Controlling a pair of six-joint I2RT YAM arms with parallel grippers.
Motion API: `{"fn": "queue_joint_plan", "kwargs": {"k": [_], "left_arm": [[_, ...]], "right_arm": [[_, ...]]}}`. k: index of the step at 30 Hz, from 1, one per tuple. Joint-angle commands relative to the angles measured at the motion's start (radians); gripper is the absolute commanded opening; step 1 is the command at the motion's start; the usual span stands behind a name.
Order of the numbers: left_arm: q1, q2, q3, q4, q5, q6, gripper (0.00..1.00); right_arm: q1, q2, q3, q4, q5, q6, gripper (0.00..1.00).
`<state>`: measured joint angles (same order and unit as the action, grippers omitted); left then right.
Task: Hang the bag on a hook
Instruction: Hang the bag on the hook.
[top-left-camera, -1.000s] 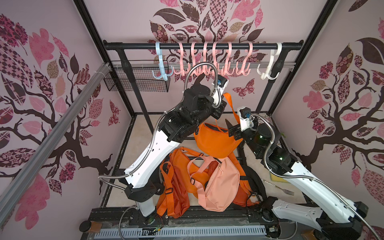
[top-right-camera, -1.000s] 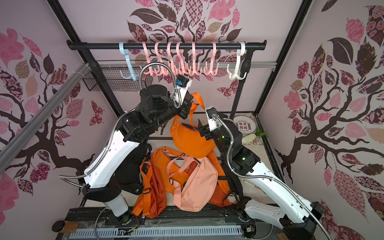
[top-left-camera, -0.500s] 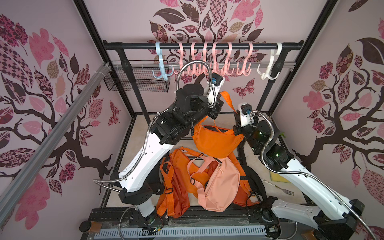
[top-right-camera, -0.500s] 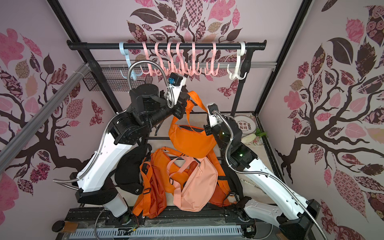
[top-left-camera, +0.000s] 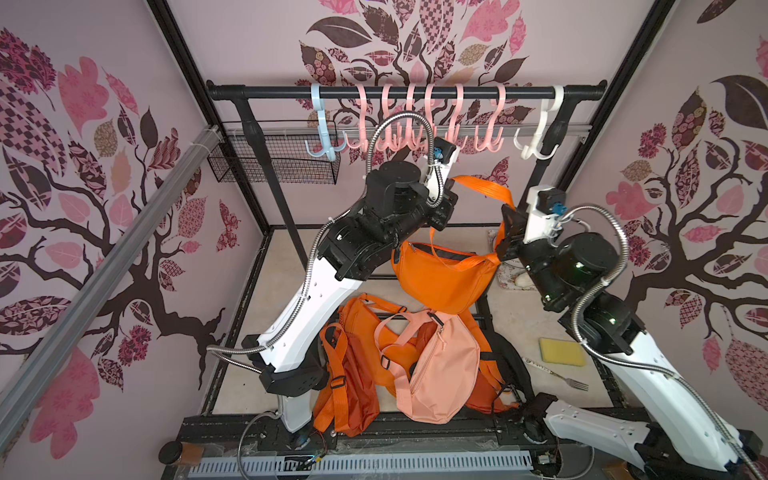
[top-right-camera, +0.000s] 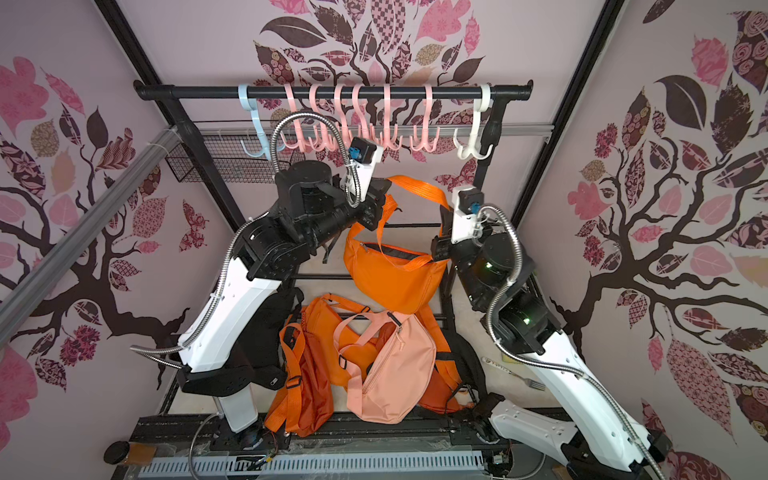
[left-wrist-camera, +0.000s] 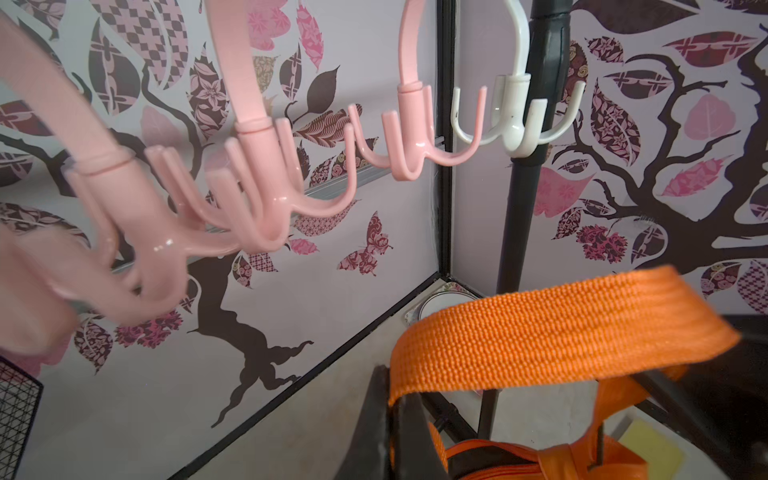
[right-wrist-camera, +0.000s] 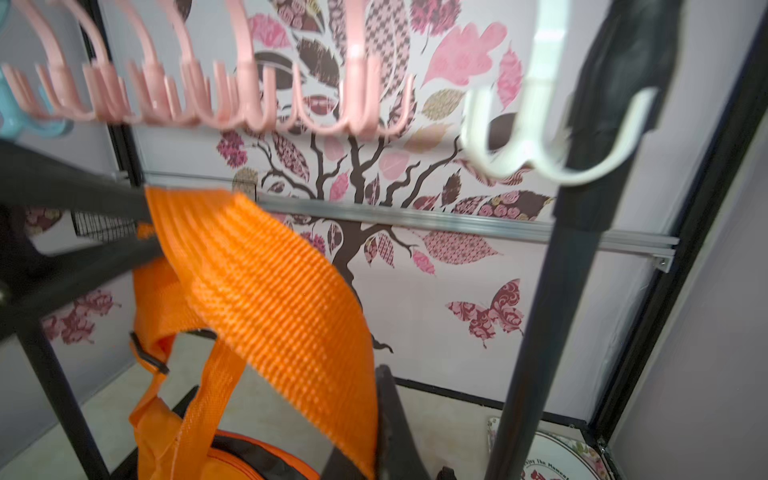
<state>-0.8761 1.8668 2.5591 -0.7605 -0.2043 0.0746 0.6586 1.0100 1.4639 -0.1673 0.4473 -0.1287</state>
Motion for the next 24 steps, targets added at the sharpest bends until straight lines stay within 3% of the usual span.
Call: {"fn": "queue_joint_plan", "kwargs": {"k": [1,12,20,24], "left_arm": [[-0.003,0.060,0.103,0.047,0.023,-0.055,0.00],[0.011,0.164,0.148,0.247,0.049,-0.179,0.00],[0.017,0.237,0.158,0.294,0.101,-0.211,0.00],[0.020,0.264,0.155,0.303,0.103,-0.209,0.00]], "right_arm": [[-0.003,0.036,0.164,-0.073,0.085,0.022,0.00],[-0.019,0.362,0.754,-0.284,0.106,0.042,0.00],[-0.029,0.466,0.921,-0.314,0.149,0.062,0.00],[-0.086,0.513,0.994,-0.347,0.116,0.115,0.00]]}}
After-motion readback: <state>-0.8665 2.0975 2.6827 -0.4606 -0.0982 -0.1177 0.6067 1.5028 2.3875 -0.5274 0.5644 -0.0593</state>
